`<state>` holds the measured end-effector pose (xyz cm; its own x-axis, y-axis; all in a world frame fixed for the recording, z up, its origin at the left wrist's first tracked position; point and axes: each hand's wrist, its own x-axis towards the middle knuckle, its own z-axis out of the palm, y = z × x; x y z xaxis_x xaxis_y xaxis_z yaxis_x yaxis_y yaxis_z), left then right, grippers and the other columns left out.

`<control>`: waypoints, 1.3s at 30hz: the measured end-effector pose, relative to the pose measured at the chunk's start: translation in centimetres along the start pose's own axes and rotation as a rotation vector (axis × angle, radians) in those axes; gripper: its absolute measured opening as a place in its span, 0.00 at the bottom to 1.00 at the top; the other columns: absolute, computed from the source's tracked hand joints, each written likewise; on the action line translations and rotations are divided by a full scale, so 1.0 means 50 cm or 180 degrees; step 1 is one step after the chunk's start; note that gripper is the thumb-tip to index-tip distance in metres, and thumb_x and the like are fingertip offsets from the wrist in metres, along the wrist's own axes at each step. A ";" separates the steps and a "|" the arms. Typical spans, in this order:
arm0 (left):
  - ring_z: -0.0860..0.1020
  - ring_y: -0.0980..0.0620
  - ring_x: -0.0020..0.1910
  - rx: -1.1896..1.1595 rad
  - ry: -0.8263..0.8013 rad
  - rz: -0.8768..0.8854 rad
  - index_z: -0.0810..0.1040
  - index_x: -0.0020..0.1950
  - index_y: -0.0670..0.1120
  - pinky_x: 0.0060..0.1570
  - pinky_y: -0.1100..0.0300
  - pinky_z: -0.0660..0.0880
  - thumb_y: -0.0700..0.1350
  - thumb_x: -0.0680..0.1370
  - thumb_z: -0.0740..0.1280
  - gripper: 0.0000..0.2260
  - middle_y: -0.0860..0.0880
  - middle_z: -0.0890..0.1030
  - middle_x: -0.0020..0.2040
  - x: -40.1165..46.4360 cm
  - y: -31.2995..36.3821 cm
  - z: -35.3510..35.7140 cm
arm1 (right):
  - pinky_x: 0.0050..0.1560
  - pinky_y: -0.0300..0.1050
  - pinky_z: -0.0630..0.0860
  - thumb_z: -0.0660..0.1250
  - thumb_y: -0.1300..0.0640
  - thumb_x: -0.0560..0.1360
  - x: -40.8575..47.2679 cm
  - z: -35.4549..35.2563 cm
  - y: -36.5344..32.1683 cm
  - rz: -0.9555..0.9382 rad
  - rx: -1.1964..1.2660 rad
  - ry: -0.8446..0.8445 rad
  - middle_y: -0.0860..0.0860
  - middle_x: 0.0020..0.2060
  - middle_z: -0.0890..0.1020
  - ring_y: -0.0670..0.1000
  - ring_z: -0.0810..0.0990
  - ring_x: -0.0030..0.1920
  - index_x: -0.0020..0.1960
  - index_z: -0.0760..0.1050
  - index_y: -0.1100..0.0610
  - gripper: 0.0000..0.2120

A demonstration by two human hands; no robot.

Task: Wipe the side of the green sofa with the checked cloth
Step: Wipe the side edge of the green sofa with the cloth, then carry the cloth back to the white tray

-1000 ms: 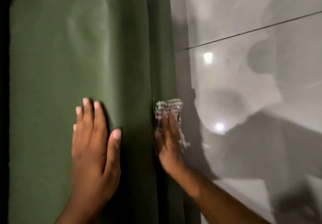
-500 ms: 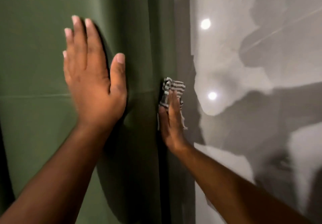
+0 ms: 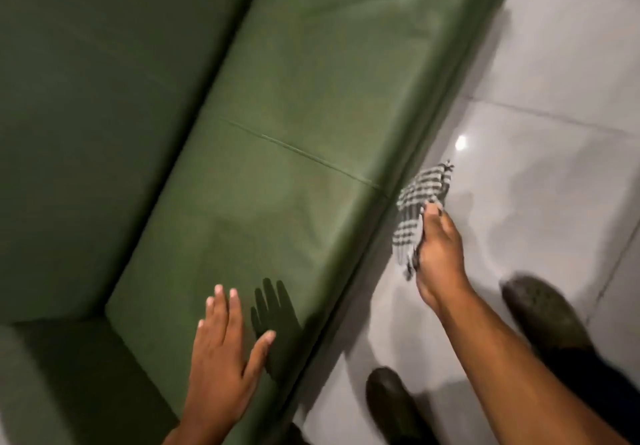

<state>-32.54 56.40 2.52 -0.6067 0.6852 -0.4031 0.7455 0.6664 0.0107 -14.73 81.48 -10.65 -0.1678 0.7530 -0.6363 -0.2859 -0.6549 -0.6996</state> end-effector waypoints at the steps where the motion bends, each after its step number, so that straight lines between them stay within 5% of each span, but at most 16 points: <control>1: 0.31 0.57 0.80 -0.0120 0.0038 -0.0244 0.39 0.82 0.53 0.82 0.46 0.46 0.76 0.75 0.43 0.42 0.54 0.33 0.81 -0.034 0.000 -0.028 | 0.39 0.44 0.80 0.59 0.46 0.81 -0.031 0.021 -0.047 -0.0081 -0.0158 -0.0192 0.52 0.50 0.83 0.53 0.81 0.47 0.61 0.76 0.57 0.17; 3: 0.36 0.52 0.82 -0.0424 0.0112 -0.0700 0.42 0.83 0.51 0.82 0.47 0.45 0.80 0.71 0.38 0.48 0.53 0.35 0.82 -0.102 0.003 -0.084 | 0.57 0.50 0.78 0.56 0.51 0.83 -0.105 0.088 -0.126 -0.0172 -0.0486 -0.0720 0.55 0.56 0.82 0.55 0.80 0.58 0.59 0.77 0.54 0.13; 5: 0.41 0.49 0.83 -0.0696 0.0222 -0.1112 0.51 0.84 0.48 0.80 0.50 0.45 0.81 0.68 0.35 0.54 0.51 0.41 0.83 -0.169 0.009 -0.128 | 0.63 0.54 0.74 0.57 0.50 0.82 -0.188 0.171 -0.186 -0.0175 -0.1058 -0.1325 0.58 0.57 0.82 0.57 0.79 0.60 0.54 0.78 0.50 0.11; 11: 0.47 0.42 0.84 -0.1455 0.0948 -0.2574 0.55 0.83 0.45 0.80 0.42 0.49 0.76 0.71 0.45 0.50 0.43 0.49 0.84 -0.468 -0.006 -0.230 | 0.38 0.42 0.71 0.57 0.41 0.76 -0.523 0.392 -0.224 -0.0435 -0.2548 -0.3136 0.49 0.35 0.75 0.51 0.73 0.33 0.48 0.77 0.45 0.12; 15: 0.48 0.41 0.84 -0.1775 0.1474 -0.3589 0.54 0.83 0.44 0.79 0.41 0.50 0.69 0.79 0.57 0.41 0.42 0.49 0.84 -0.693 -0.021 -0.249 | 0.25 0.33 0.71 0.56 0.52 0.83 -0.775 0.438 -0.211 -0.0492 -0.2882 -0.4168 0.58 0.36 0.75 0.39 0.72 0.24 0.57 0.76 0.54 0.11; 17: 0.47 0.42 0.84 -0.1909 0.1530 -0.3865 0.53 0.83 0.45 0.80 0.41 0.51 0.69 0.78 0.55 0.41 0.43 0.49 0.85 -0.761 -0.015 -0.250 | 0.33 0.36 0.74 0.56 0.53 0.83 -0.855 0.448 -0.203 -0.0667 -0.2856 -0.4540 0.63 0.45 0.80 0.41 0.74 0.31 0.55 0.76 0.52 0.10; 20: 0.48 0.41 0.84 -0.2051 0.1665 -0.4789 0.52 0.83 0.45 0.80 0.42 0.50 0.73 0.74 0.47 0.46 0.43 0.49 0.85 -0.988 0.010 -0.203 | 0.40 0.50 0.78 0.56 0.53 0.83 -1.087 0.403 -0.131 -0.0440 -0.3234 -0.5413 0.60 0.40 0.81 0.57 0.79 0.38 0.57 0.75 0.54 0.11; 22: 0.49 0.40 0.84 -0.2132 0.1601 -0.5275 0.53 0.83 0.45 0.80 0.41 0.51 0.75 0.71 0.42 0.49 0.42 0.49 0.84 -1.097 0.022 -0.141 | 0.55 0.55 0.79 0.56 0.52 0.83 -1.204 0.369 -0.069 -0.0446 -0.3360 -0.5873 0.52 0.44 0.83 0.55 0.82 0.47 0.57 0.75 0.51 0.10; 25: 0.50 0.39 0.83 -0.2338 0.1534 -0.5787 0.55 0.83 0.45 0.79 0.41 0.52 0.77 0.68 0.39 0.52 0.41 0.52 0.84 -1.190 0.021 -0.055 | 0.63 0.55 0.76 0.55 0.51 0.82 -1.315 0.317 0.039 -0.0345 -0.3591 -0.6133 0.54 0.57 0.83 0.54 0.81 0.57 0.60 0.76 0.53 0.13; 31: 0.49 0.40 0.83 -0.2761 0.1138 -0.6163 0.51 0.84 0.46 0.80 0.43 0.49 0.80 0.59 0.21 0.63 0.41 0.50 0.84 -1.267 -0.045 0.162 | 0.67 0.58 0.73 0.55 0.47 0.82 -1.397 0.223 0.289 -0.0043 -0.4351 -0.6429 0.54 0.61 0.81 0.55 0.80 0.60 0.65 0.74 0.52 0.17; 35: 0.46 0.40 0.84 -0.3045 0.1068 -0.6165 0.49 0.84 0.46 0.81 0.43 0.45 0.81 0.59 0.22 0.62 0.41 0.47 0.84 -1.269 -0.088 0.281 | 0.60 0.47 0.73 0.57 0.49 0.82 -1.416 0.185 0.458 0.0155 -0.4889 -0.6272 0.54 0.60 0.79 0.55 0.78 0.57 0.66 0.73 0.54 0.16; 39: 0.42 0.42 0.84 -0.3205 0.0924 -0.6165 0.44 0.84 0.48 0.81 0.44 0.43 0.77 0.71 0.37 0.49 0.43 0.42 0.84 -1.240 -0.145 0.412 | 0.57 0.52 0.76 0.59 0.47 0.81 -1.397 0.143 0.657 -0.0345 -0.5216 -0.6496 0.54 0.54 0.81 0.57 0.79 0.53 0.62 0.75 0.55 0.16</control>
<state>5.35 3.04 8.58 -0.2972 -0.8704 -0.3926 -0.9448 0.2085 0.2529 -19.17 7.84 13.13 -0.6435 -0.6567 -0.3933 0.0053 0.5099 -0.8602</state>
